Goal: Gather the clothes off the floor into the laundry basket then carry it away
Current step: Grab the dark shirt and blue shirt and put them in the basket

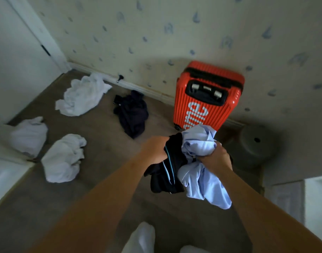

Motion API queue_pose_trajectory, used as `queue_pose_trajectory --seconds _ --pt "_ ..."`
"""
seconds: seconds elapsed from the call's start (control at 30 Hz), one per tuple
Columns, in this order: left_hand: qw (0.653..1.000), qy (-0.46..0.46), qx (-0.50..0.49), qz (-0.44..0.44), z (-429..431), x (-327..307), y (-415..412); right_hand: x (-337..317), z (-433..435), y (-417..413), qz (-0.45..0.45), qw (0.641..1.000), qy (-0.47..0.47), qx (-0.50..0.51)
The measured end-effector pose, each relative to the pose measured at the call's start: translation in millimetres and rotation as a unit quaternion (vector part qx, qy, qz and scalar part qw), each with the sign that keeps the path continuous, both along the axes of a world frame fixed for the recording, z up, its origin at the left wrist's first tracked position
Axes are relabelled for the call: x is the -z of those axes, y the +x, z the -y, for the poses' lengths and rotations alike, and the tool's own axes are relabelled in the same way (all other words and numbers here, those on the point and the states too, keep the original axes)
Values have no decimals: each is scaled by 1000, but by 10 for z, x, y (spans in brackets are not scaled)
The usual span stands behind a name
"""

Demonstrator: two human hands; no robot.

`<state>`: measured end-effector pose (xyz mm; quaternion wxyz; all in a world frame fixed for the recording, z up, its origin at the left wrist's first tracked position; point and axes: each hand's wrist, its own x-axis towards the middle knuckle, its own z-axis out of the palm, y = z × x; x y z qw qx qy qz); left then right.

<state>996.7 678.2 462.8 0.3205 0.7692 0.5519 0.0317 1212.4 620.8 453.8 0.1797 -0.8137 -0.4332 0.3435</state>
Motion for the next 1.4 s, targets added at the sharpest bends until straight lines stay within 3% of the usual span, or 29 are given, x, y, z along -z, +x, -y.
queue_pose_trajectory --seconds 0.23,0.4,0.53,0.7,0.97,1.17,1.3,1.4 --pt "993 38 -104 -25 730 -1612 -815 -1423 243 -859 0 981 53 -187" --pt "966 80 -230 -86 1557 -2039 -1458 -1818 495 -1558 -18 943 94 -319" --pt "927 115 -329 -141 2554 -2342 -1963 -1967 952 -2323 -59 894 99 -432" --pt "867 50 -465 -172 4094 -2520 -2642 -1978 1895 -3439 -102 792 61 -599" --pt "761 15 -627 -166 6132 -2430 -3155 -1880 3660 -4576 -135 682 11 -719" --pt "690 -14 -717 -97 7392 -2028 -3469 -1507 4941 -5222 -109 674 -35 -729" --pt "664 -39 -745 -55 7965 -1550 -3765 -1031 5583 -5540 -101 714 -83 -688" --pt "666 -58 -743 -33 8151 -1092 -3925 -562 5849 -5617 -96 738 -116 -658"
